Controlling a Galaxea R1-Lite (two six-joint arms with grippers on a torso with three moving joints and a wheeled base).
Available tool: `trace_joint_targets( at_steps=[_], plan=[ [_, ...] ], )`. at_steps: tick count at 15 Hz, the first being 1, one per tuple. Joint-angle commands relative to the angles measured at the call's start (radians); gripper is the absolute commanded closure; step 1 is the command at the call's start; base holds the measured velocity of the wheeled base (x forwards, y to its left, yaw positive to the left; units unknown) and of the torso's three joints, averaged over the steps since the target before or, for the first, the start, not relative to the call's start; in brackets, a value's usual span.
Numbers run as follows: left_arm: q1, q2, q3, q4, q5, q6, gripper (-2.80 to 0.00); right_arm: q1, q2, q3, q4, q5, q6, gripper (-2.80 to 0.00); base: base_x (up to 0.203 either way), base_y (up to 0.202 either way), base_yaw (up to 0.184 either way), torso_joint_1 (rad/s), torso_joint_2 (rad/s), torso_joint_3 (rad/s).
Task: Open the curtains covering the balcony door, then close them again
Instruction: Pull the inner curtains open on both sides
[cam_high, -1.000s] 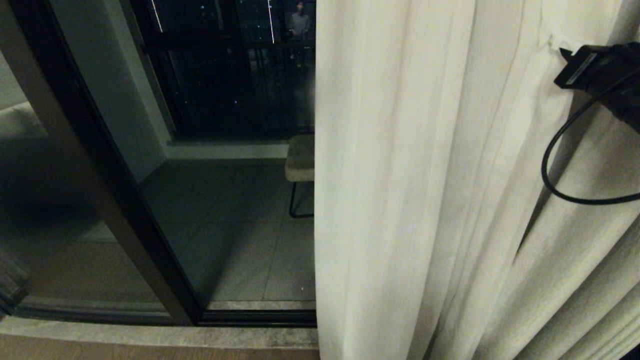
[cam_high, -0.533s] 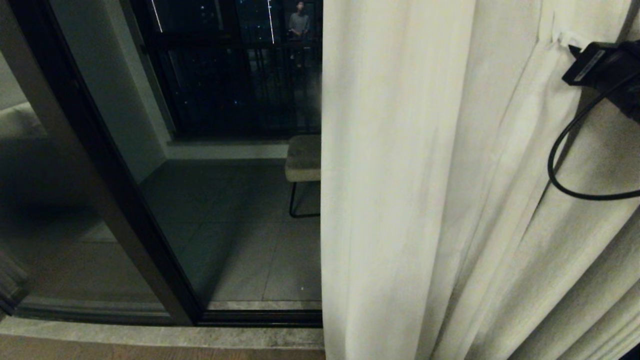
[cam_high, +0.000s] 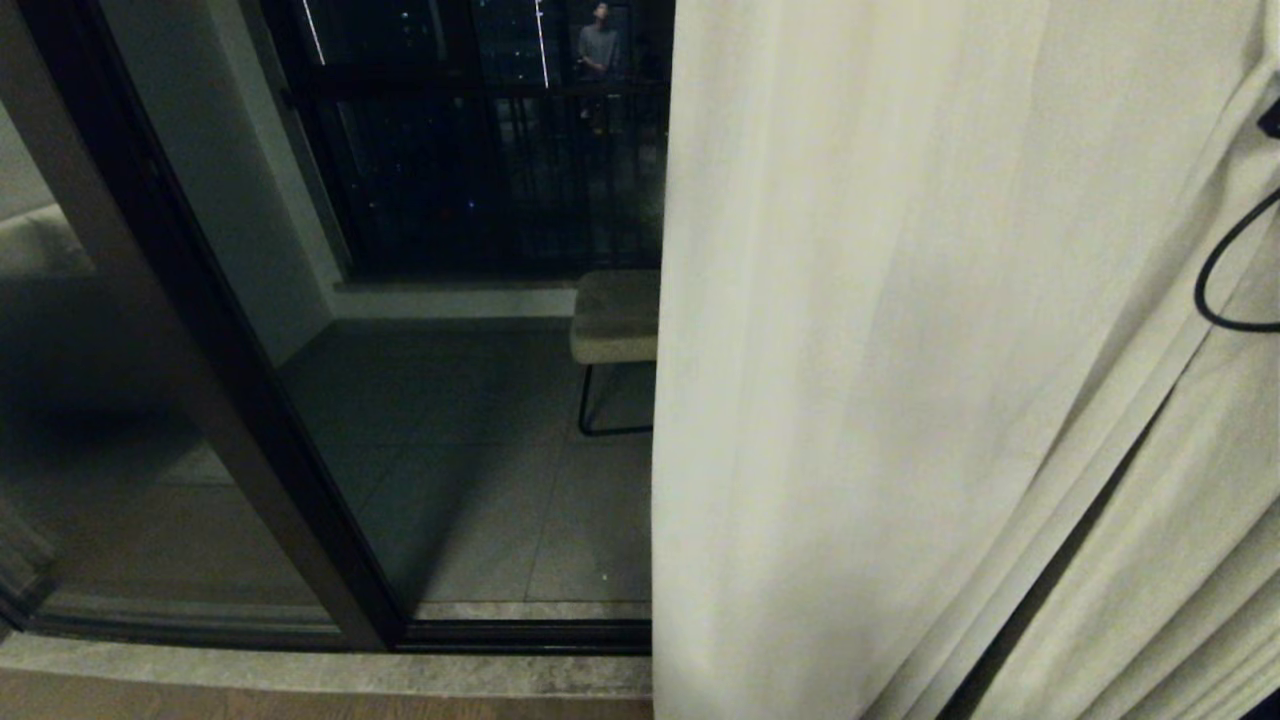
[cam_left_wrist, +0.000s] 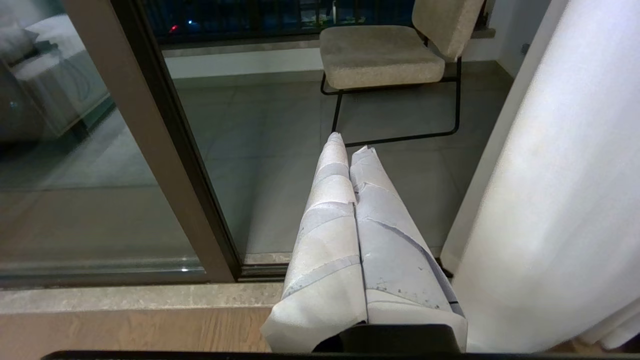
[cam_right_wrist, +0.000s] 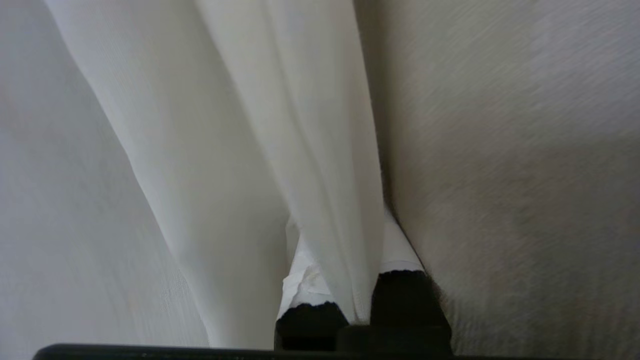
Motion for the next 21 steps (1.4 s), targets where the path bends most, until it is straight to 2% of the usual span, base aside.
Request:
trace_joint_targets(
  at_steps=[1,6,10,14,19,21],
  plan=[
    [0.0,0.0,0.0,0.001,0.0,0.0,0.0,-0.094,0.064,-0.087,0.027,0.002,0.02,0.0,0.0,0.0,0.0,0.0,0.0,0.0],
    [0.0,0.0,0.0,-0.001,0.0,0.0,0.0,-0.252,0.176,-0.226,0.052,0.003,0.027,0.0,0.0,0.0,0.0,0.0,0.0,0.0],
    [0.0,0.0,0.0,0.0,0.0,0.0,0.0,-0.336,0.242,-0.304,0.074,0.004,0.027,0.0,0.0,0.0,0.0,0.0,0.0,0.0],
    [0.0,0.0,0.0,0.001,0.0,0.0,0.0,-0.385,0.288,-0.356,0.081,0.004,0.027,0.0,0.0,0.0,0.0,0.0,0.0,0.0],
    [0.0,0.0,0.0,0.001,0.0,0.0,0.0,-0.391,0.283,-0.351,0.079,0.004,0.026,0.0,0.0,0.0,0.0,0.0,0.0,0.0],
    [0.0,0.0,0.0,0.0,0.0,0.0,0.0,-0.386,0.257,-0.338,0.08,0.056,0.024,0.0,0.0,0.0,0.0,0.0,0.0,0.0]
  ],
)
